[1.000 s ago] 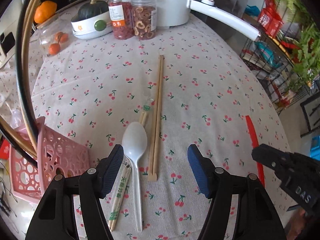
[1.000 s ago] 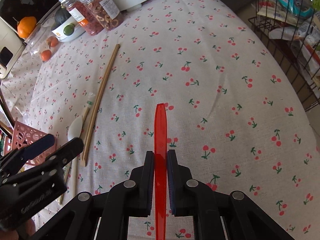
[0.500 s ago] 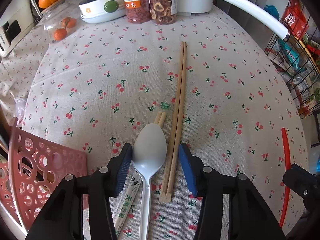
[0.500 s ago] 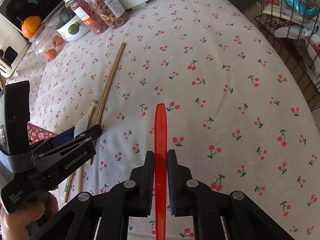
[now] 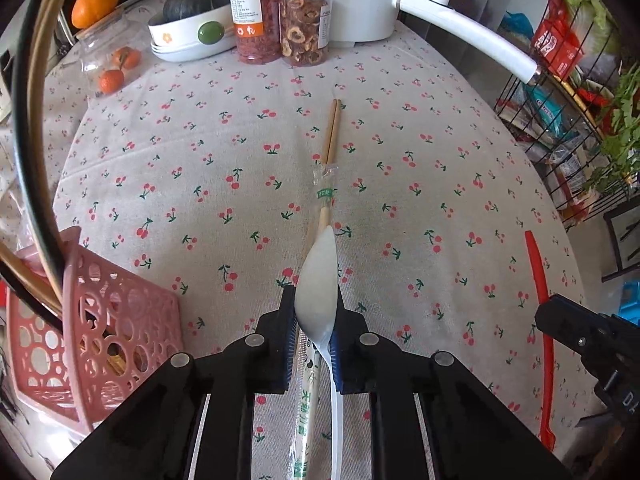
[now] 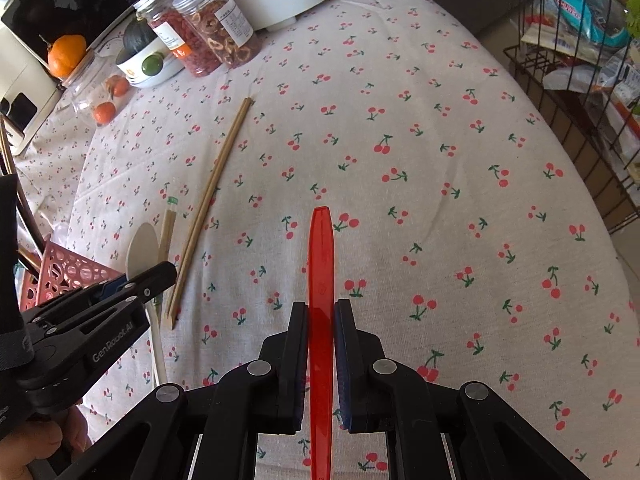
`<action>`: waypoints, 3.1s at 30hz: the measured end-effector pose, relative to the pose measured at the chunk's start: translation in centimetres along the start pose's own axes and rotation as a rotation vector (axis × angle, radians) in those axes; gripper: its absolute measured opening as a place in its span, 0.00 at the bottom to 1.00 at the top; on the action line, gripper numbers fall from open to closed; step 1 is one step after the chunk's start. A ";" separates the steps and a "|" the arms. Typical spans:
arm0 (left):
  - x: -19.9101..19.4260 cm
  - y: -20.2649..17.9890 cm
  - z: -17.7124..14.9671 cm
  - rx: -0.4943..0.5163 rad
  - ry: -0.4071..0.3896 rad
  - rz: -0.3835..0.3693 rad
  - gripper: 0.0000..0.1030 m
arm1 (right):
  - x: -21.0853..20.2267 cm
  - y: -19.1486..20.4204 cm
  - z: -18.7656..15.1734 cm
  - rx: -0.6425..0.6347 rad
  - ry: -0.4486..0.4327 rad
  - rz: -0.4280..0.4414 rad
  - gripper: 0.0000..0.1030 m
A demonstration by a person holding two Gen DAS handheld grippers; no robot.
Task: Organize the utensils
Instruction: 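Grasp the white plastic spoon with the left tool while the right tool holds the red spoon, then carry both spoons over the pink basket, lower them in and open both tools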
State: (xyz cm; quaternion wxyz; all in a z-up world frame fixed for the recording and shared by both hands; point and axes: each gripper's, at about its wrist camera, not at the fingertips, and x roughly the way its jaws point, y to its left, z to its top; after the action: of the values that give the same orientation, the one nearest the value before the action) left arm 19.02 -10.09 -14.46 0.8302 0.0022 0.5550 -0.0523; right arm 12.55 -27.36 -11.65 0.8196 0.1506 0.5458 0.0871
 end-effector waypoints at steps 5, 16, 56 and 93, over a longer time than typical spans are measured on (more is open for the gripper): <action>-2.3 0.1 -0.8 0.015 -0.038 -0.074 0.15 | -0.9 0.5 -0.2 -0.010 -0.023 0.001 0.10; 0.0 0.3 -0.8 0.023 0.073 -0.083 0.15 | -0.7 0.5 -0.3 -0.004 -0.014 -0.005 0.10; -12.8 0.6 -2.1 0.071 -0.265 -0.212 0.32 | -6.8 3.0 -0.4 -0.030 -0.215 0.019 0.10; -16.0 16.5 -4.7 -0.096 -0.635 -0.044 0.42 | -6.7 19.4 -0.1 -0.142 -0.757 0.151 0.11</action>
State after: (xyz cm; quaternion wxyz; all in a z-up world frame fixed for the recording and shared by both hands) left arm 10.14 7.98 -2.40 0.9596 -0.0657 0.2702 -0.0421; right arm 10.24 -11.20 0.72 0.9626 0.1549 0.1849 0.1230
